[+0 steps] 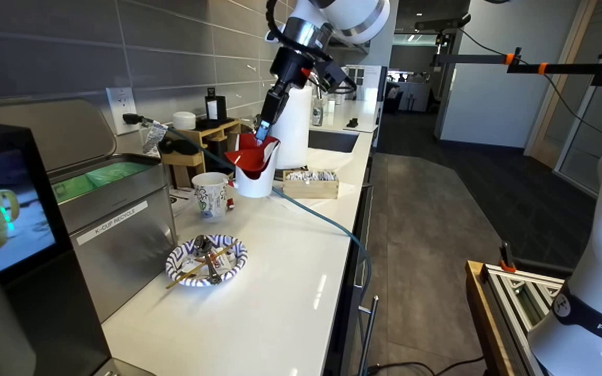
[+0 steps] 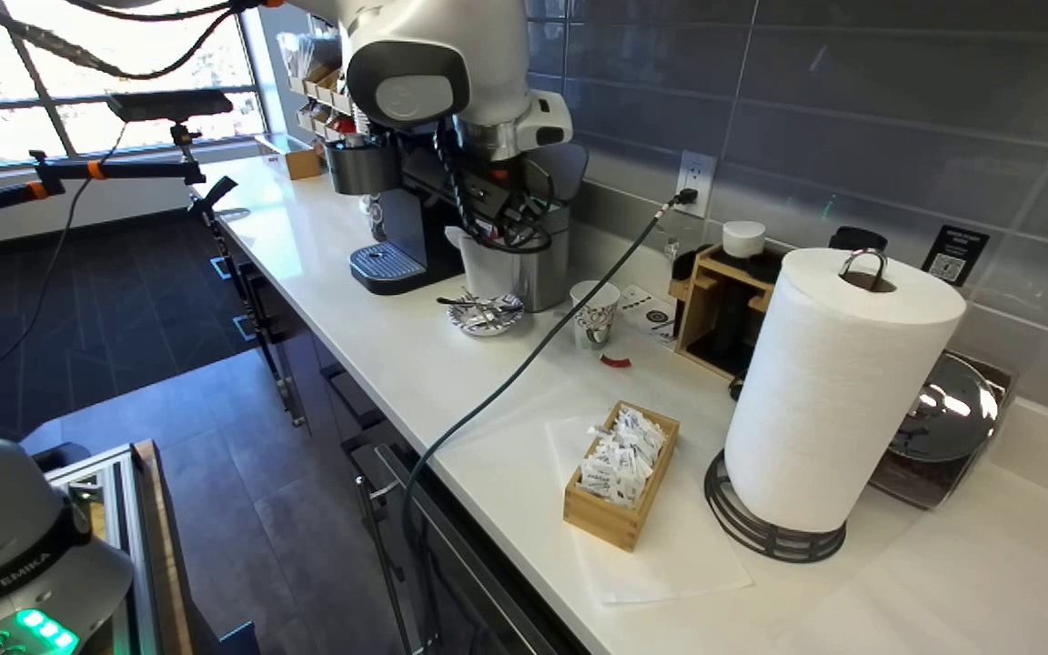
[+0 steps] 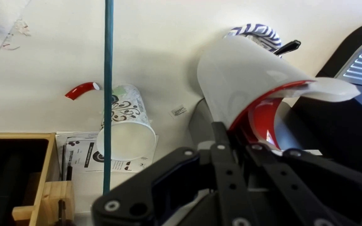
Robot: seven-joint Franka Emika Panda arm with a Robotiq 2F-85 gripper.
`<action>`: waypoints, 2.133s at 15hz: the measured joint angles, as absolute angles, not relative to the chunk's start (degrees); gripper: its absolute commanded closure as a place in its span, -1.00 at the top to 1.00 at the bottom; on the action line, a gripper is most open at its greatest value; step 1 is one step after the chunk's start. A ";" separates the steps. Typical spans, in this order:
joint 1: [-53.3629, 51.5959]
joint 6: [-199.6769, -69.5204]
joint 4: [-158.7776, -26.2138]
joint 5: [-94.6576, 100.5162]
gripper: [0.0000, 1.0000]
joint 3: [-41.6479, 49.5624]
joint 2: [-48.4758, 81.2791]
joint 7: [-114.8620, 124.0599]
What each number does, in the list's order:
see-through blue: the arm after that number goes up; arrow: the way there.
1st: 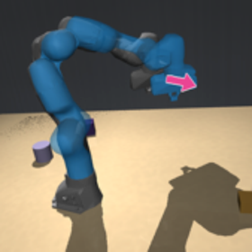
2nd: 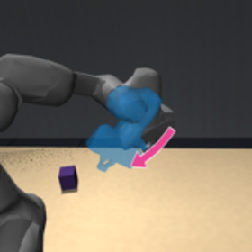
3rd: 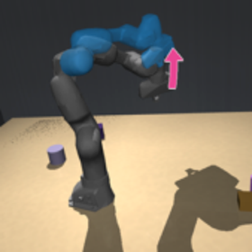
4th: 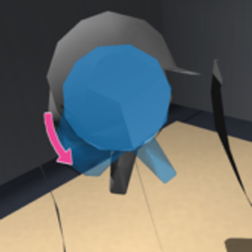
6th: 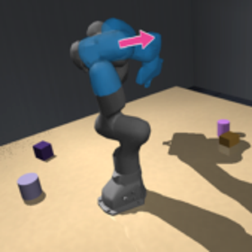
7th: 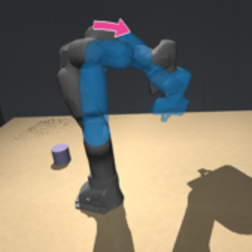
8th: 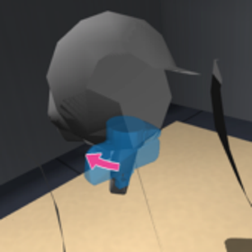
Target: Move the broken mug to the left
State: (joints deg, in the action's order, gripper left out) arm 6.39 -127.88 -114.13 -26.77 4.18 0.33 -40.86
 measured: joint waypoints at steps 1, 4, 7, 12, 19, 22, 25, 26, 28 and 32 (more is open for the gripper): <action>6.34 -127.88 -114.18 -26.74 -0.85 4.19 0.43 -40.86; 6.43 -127.88 -114.22 -26.72 -0.85 4.49 0.76 -40.86; 6.43 -127.88 -114.22 -26.72 -0.96 4.50 0.84 -40.86; 5.98 -127.88 -114.23 -25.90 -0.96 3.99 1.79 -40.90; 3.67 -127.88 -114.33 -24.48 -0.96 1.41 2.04 -41.25; 2.51 -127.90 -114.33 -24.48 -0.96 0.19 1.91 -41.72; 1.26 -127.96 -114.27 -24.29 -0.96 -1.00 1.85 -41.99; 0.84 -127.97 -114.22 -24.04 -0.96 -1.37 1.85 -42.06; 0.03 -128.03 -114.07 -23.11 -0.96 -2.15 1.86 -42.07; -1.37 -128.03 -113.37 -20.73 -0.96 -3.45 2.14 -42.07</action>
State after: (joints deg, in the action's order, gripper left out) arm -1.37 -128.03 -113.37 -20.73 -3.45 2.14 -42.07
